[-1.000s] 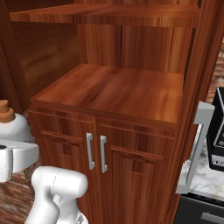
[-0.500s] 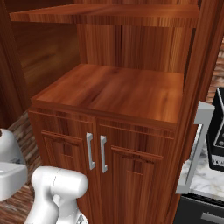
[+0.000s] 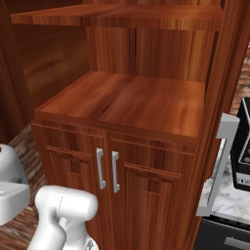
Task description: Locate and retrieve the soap dispenser and sponge from the cabinet. Place them next to the sink.
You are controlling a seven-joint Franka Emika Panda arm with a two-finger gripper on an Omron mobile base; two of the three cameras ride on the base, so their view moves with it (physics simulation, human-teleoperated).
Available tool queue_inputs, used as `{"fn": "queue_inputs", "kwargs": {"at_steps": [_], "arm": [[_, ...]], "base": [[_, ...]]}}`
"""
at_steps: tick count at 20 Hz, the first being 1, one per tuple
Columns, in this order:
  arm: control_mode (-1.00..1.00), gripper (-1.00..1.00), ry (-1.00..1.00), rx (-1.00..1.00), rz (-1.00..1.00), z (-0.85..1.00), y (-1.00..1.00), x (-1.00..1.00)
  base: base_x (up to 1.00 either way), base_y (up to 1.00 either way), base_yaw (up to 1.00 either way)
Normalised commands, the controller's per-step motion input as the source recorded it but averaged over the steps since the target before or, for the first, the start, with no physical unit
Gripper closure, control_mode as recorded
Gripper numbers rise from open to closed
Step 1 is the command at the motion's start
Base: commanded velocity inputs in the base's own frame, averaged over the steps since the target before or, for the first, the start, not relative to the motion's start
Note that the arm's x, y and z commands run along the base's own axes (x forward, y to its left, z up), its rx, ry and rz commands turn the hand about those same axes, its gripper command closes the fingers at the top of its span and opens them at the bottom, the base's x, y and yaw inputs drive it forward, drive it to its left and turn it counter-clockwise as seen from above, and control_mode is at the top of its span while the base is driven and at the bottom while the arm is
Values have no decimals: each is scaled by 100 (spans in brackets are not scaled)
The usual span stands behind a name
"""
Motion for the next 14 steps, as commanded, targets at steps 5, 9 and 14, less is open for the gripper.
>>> {"fn": "queue_inputs", "kwargs": {"at_steps": [5,9,14], "arm": [[100,100,0,0,0,0,0,-1],[100,100,0,0,0,0,0,0],[100,100,0,0,0,0,0,0]], "base": [[-2,0,0],[-55,0,0],[-65,0,0]]}}
